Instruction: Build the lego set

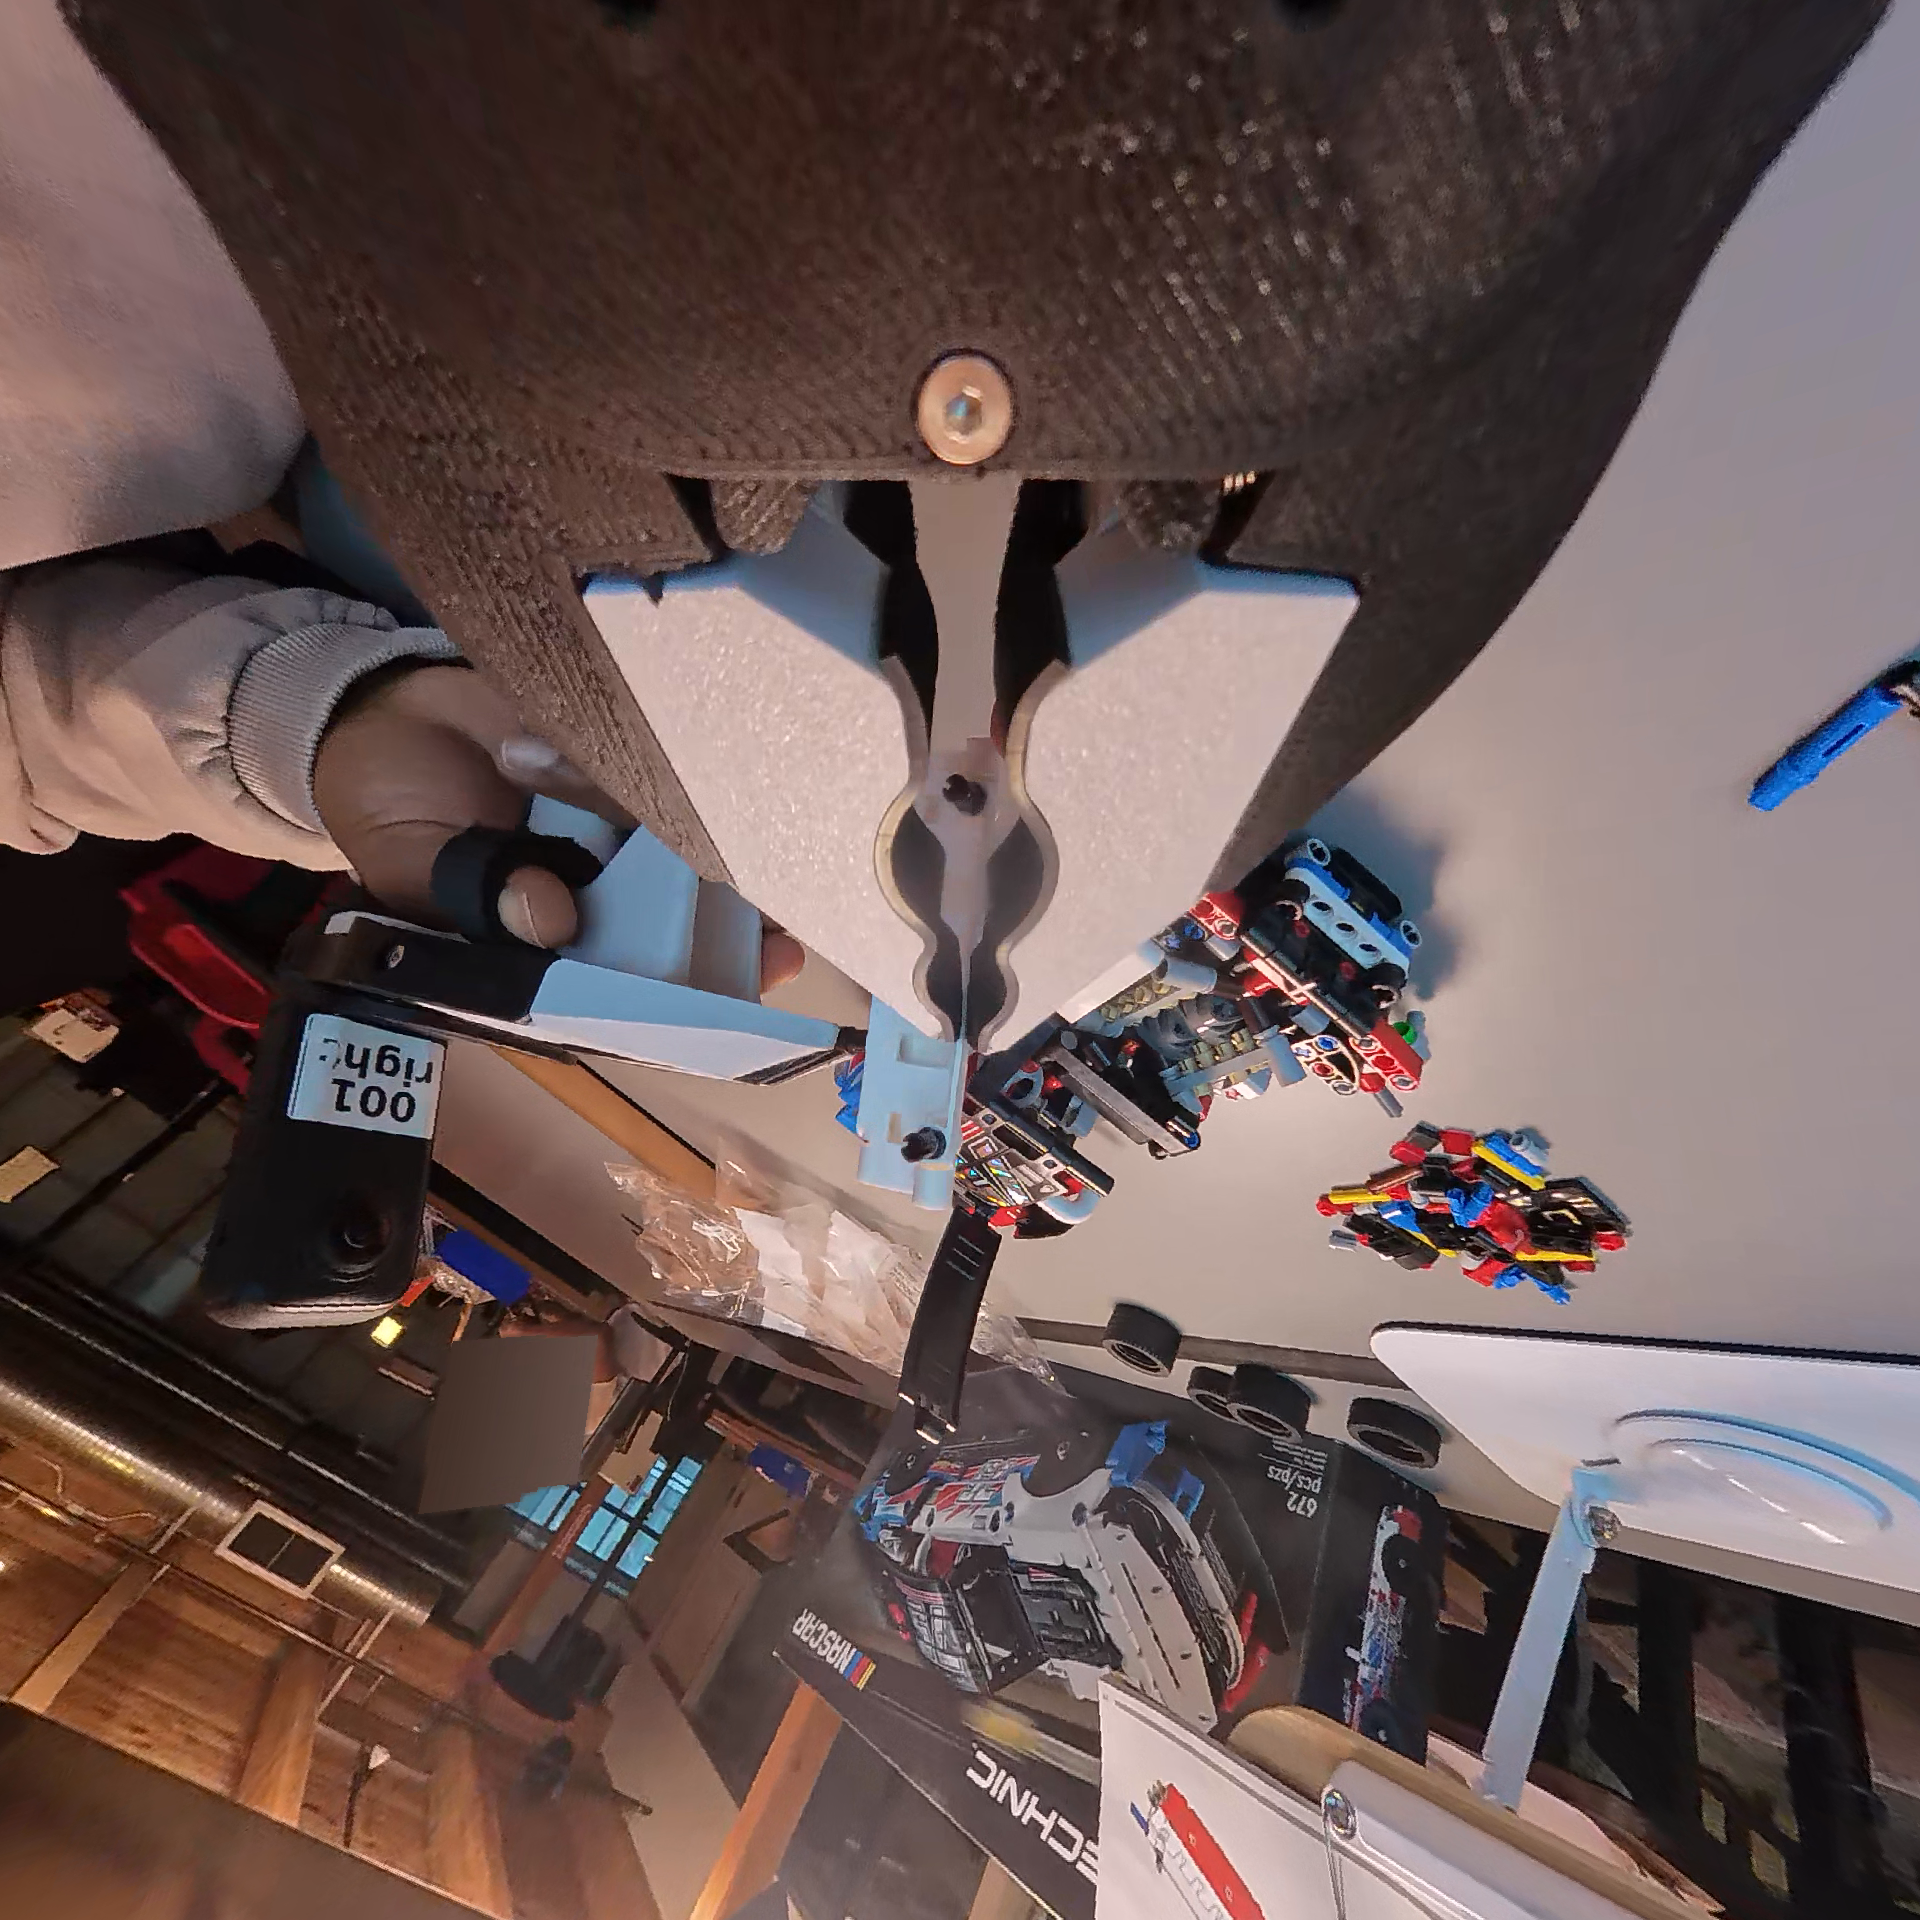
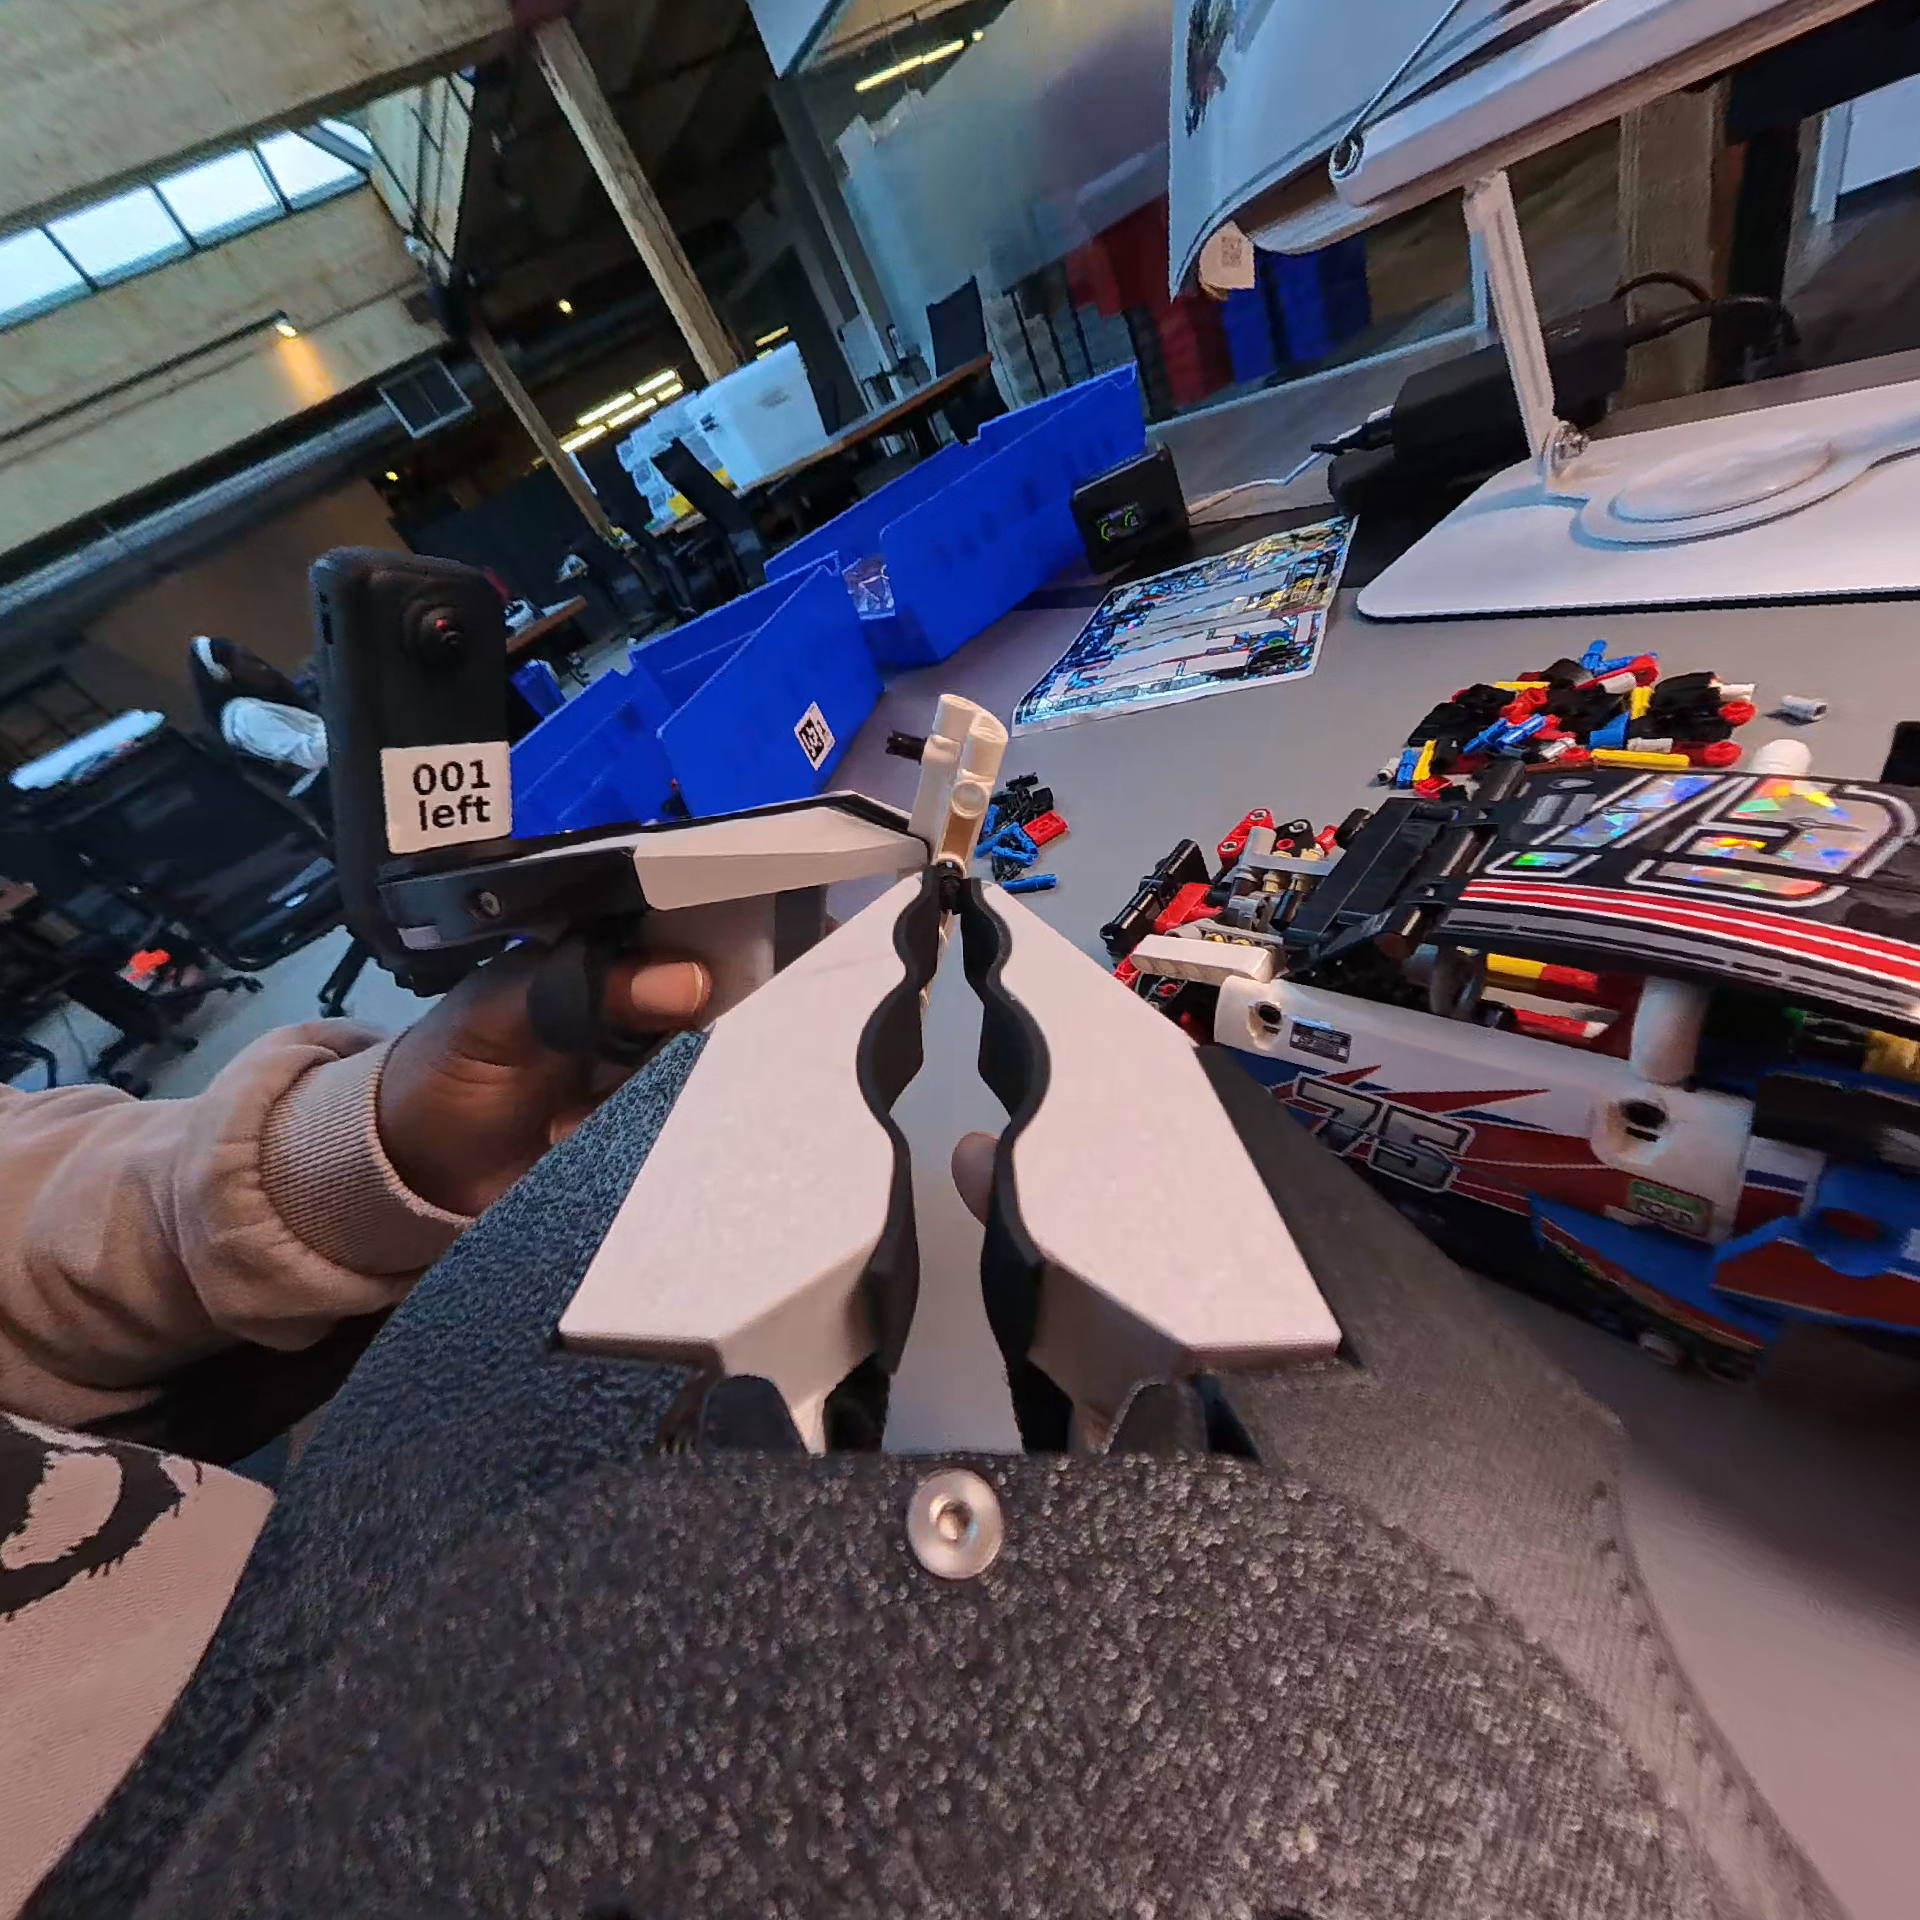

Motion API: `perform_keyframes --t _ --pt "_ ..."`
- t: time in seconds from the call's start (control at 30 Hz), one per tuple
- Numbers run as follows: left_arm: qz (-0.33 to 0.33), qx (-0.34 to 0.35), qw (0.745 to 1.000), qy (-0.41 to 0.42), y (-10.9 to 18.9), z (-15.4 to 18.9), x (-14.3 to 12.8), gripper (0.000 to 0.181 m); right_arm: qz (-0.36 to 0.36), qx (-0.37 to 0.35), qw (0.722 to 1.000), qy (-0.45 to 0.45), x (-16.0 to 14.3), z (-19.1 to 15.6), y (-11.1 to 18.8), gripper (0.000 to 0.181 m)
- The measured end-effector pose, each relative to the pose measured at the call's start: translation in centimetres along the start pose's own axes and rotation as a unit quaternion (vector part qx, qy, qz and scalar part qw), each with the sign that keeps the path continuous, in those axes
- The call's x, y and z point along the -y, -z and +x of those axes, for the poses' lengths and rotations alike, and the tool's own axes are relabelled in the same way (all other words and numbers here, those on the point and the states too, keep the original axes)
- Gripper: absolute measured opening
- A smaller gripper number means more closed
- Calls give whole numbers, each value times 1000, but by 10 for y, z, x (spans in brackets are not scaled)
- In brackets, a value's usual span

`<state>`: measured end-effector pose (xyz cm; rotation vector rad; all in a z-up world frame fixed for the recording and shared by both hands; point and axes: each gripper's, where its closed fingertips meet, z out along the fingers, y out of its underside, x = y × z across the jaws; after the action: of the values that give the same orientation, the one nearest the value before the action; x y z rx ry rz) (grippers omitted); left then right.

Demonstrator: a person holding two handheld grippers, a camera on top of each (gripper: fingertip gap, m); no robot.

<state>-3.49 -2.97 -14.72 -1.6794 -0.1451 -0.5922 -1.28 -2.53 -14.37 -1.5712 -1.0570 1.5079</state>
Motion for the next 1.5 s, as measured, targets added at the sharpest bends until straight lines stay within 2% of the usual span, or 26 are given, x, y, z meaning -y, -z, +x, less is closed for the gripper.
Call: perform_keyframes --t 0.17,0.33,0.43,0.5,0.57,0.7,0.77,1.0,1.07,1.23,1.5 --pt "29 15 999 6 -1 4 6 0 15 -64 995 70 3 6 -2 1" --pt "31 -15 998 56 2 4 6 0 17 -8 998 63 6 0 -1 1" --pt "30 -44 995 90 5 6 5 0 1 23 999 23 3 0 -2 1" --pt "29 -48 995 84 6 7 6 0 5 45 999 -4 4 -3 0 1" --pt "20 -61 994 92 4 9 3 0 13 99 993 -54 9 -14 2 1" --pt "24 -70 994 86 6 11 5 0 -8 95 995 -31 9 -13 4 1" --pt "26 -66 995 77 5 11 4 0 -21 69 997 5 5 -9 4 1" --pt "27 -37 999 -27 6 16 5 0 -31 68 997 1 4 -10 8 1" --pt "26 -26 997 -68 6 16 5 0 -49 75 996 -16 -1 -9 8 1" --pt "29 -4 988 -152 7 21 7 0 -26 107 990 -85 6 -14 11 1" --pt "34 42 944 -325 8 30 8 0 -30 142 971 -190 5 -18 12 0"
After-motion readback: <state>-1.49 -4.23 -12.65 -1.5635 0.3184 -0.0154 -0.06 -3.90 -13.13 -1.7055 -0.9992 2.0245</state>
